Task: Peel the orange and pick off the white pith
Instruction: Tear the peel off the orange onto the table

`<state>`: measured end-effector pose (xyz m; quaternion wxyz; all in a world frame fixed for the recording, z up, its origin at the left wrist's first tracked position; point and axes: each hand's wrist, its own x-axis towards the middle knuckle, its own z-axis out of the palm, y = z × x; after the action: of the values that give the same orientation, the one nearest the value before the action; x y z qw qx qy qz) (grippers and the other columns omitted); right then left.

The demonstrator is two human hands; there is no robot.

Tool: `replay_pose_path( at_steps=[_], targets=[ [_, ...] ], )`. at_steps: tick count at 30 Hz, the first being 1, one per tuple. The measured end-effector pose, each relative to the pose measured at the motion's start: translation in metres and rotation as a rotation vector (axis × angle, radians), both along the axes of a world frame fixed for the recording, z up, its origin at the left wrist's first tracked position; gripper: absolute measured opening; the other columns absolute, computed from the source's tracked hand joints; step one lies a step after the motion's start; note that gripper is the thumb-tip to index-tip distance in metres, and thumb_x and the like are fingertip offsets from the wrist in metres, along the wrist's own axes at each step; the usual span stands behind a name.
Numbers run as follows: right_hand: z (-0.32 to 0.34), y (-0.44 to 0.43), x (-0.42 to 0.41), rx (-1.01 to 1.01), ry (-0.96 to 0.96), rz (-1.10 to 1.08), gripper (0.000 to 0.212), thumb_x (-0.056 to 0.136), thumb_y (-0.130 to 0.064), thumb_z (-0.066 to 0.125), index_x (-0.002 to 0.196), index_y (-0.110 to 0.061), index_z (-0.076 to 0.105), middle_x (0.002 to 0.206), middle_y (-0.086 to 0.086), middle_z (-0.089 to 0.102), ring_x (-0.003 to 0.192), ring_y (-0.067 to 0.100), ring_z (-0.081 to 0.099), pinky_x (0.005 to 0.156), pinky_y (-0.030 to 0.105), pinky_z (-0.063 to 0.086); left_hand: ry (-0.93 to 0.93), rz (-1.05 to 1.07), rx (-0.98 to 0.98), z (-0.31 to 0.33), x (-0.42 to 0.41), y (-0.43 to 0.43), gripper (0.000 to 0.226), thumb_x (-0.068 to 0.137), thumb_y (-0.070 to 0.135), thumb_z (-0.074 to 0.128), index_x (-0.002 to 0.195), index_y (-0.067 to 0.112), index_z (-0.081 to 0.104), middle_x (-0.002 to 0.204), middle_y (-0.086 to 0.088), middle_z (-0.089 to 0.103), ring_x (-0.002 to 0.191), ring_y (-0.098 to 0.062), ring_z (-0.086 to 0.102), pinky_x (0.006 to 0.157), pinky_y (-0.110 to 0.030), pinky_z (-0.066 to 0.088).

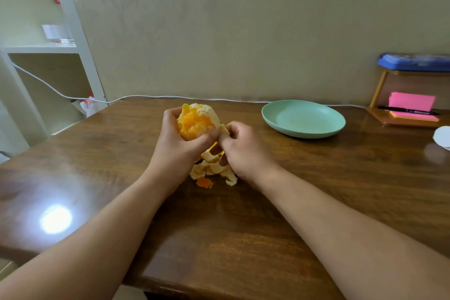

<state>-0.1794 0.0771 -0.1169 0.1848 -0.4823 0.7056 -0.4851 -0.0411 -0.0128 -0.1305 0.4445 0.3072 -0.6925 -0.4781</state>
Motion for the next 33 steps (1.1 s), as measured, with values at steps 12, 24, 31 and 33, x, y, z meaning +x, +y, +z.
replay_pose_path(
  at_steps=[12, 24, 31, 33],
  targets=[
    [-0.004, 0.000, -0.006, -0.165, -0.550, 0.461, 0.021, 0.112, -0.026, 0.053, 0.119, -0.018, 0.071, 0.104, 0.012, 0.075, 0.079, 0.013, 0.063, 0.054, 0.022, 0.044, 0.512, -0.462, 0.588, 0.005, 0.004, -0.011, 0.044, 0.101, 0.041, 0.063, 0.117, 0.001, 0.072, 0.107, -0.017, 0.068, 0.071, -0.018, 0.061, 0.070, -0.028, 0.055],
    [0.000, 0.005, -0.005, -0.039, -0.374, 0.362, 0.042, 0.108, -0.051, 0.053, 0.116, -0.013, 0.067, 0.091, 0.007, 0.076, 0.081, 0.022, 0.070, 0.063, 0.030, 0.053, 0.339, -0.450, 0.321, 0.002, 0.002, -0.015, 0.062, 0.087, 0.040, 0.078, 0.130, 0.000, 0.057, 0.105, -0.019, 0.061, 0.086, -0.029, 0.057, 0.074, -0.040, 0.048],
    [0.001, 0.002, -0.010, 0.001, -0.572, 0.416, 0.041, 0.113, -0.038, 0.046, 0.127, -0.004, 0.063, 0.092, 0.012, 0.075, 0.075, 0.020, 0.068, 0.055, 0.028, 0.050, 0.315, -0.443, 0.313, 0.006, 0.012, -0.016, 0.085, 0.074, 0.030, 0.087, 0.148, 0.016, 0.049, 0.124, -0.011, 0.070, 0.113, -0.032, 0.070, 0.099, -0.046, 0.058],
    [0.001, 0.001, -0.010, 0.011, -0.616, 0.422, 0.037, 0.113, -0.037, 0.046, 0.122, -0.007, 0.066, 0.093, 0.013, 0.075, 0.076, 0.021, 0.069, 0.056, 0.028, 0.051, 0.273, -0.430, 0.278, 0.007, 0.012, -0.016, 0.089, 0.071, 0.032, 0.088, 0.149, 0.018, 0.048, 0.123, -0.010, 0.071, 0.114, -0.031, 0.071, 0.101, -0.047, 0.058]
  ],
)
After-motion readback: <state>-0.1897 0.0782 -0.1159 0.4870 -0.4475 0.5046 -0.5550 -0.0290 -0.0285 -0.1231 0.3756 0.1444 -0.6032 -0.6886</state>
